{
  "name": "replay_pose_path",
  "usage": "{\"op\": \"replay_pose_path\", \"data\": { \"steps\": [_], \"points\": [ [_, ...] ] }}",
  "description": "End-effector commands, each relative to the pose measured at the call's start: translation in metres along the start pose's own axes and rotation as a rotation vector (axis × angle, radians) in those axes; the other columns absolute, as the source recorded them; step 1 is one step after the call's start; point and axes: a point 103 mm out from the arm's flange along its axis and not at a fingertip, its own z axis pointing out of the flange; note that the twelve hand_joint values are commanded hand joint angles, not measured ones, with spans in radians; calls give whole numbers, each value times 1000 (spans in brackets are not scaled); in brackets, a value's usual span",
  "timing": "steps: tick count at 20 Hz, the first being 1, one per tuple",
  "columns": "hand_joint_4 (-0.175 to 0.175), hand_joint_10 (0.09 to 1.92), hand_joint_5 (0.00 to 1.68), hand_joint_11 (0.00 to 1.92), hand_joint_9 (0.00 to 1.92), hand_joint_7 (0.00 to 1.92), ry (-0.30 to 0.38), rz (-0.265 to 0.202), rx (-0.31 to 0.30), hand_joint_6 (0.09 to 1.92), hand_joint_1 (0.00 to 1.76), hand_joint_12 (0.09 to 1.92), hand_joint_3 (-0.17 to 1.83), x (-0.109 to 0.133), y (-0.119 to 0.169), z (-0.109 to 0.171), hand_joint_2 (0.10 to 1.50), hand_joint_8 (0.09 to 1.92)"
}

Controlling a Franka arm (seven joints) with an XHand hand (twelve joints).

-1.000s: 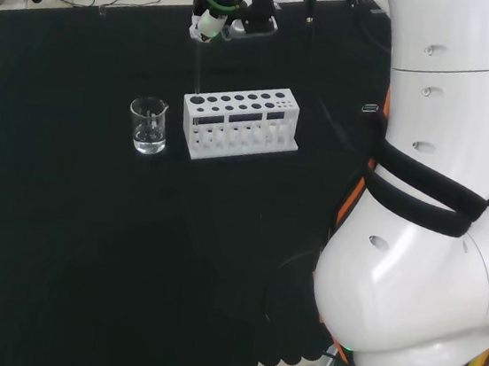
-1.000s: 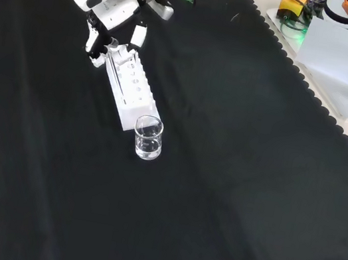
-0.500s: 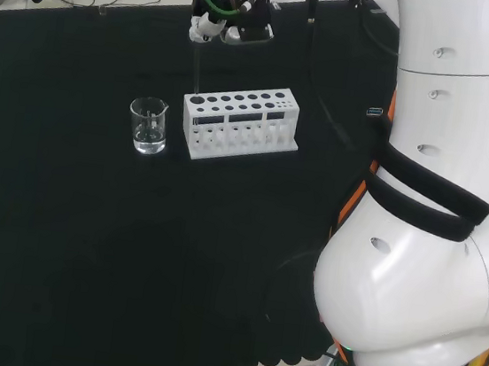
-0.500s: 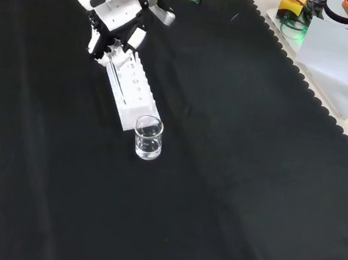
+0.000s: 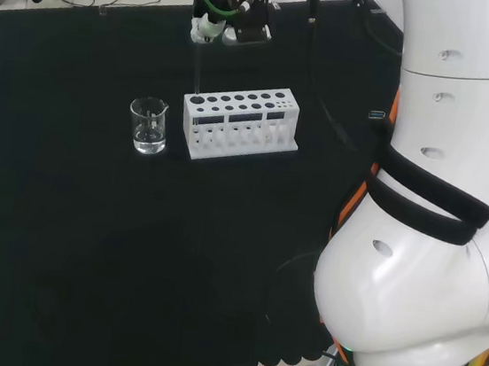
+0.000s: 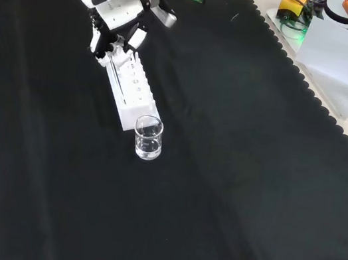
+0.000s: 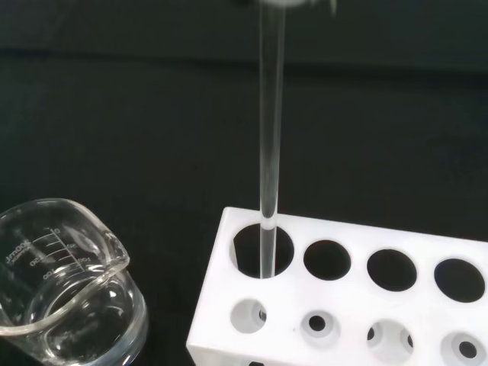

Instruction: Take the glass rod from the white test tube rack.

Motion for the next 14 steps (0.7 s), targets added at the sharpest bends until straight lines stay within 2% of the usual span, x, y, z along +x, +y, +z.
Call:
{"op": "replay_pose_path", "data": {
  "steps": [1, 6, 14],
  "points": [
    [-175, 752, 1188, 1709, 1738, 1522, -55, 14, -138, 901, 1201, 626, 822, 7, -14, -20, 614, 897],
    [-175, 698, 1275, 1734, 1821, 1597, -76, 11, -185, 812, 1213, 661, 952, 13, -27, -36, 507, 839],
    [-175, 667, 1315, 1754, 1857, 1635, -115, 4, -173, 756, 1219, 666, 976, 19, -42, -59, 475, 804]
  ]
}}
